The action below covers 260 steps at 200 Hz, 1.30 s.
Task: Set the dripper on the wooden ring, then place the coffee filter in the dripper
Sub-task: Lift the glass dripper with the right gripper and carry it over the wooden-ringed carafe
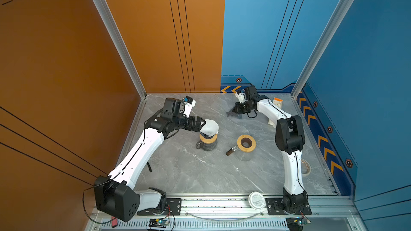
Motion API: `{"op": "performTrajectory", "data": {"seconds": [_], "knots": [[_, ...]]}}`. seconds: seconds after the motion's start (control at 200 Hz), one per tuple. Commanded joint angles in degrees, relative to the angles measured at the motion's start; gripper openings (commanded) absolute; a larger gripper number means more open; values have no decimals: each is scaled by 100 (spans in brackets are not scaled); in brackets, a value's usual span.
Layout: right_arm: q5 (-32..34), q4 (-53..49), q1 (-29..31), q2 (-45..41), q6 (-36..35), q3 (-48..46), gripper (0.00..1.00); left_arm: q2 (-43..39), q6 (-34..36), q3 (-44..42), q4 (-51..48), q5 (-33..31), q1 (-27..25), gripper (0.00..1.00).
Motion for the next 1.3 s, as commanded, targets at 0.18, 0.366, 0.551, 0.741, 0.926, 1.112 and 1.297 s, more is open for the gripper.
{"op": "performTrajectory", "data": {"seconds": [0.18, 0.366, 0.551, 0.741, 0.926, 1.112, 1.297], "knots": [[406, -649, 105, -1429, -5, -100, 2, -105, 99, 363, -58, -23, -182, 98], [1027, -1552, 341, -2179, -271, -107, 0, -207, 170, 358, -56, 160, -226, 98], [1928, -2604, 778, -2886, -524, -26, 0, -278, 319, 291, -45, 313, -255, 98], [2787, -3689, 1239, -3335, -480, 80, 0, -365, 421, 155, 0, 447, -262, 98], [3418, -4844, 1784, -3337, -307, 228, 0, -350, 560, 118, 13, 598, -248, 98], [3914, -5674, 2197, -3142, 15, 287, 0, -142, 584, 187, 7, 764, -226, 98], [4007, -5974, 2693, -3033, 272, 370, 0, -52, 601, 210, 13, 782, -216, 98]]}}
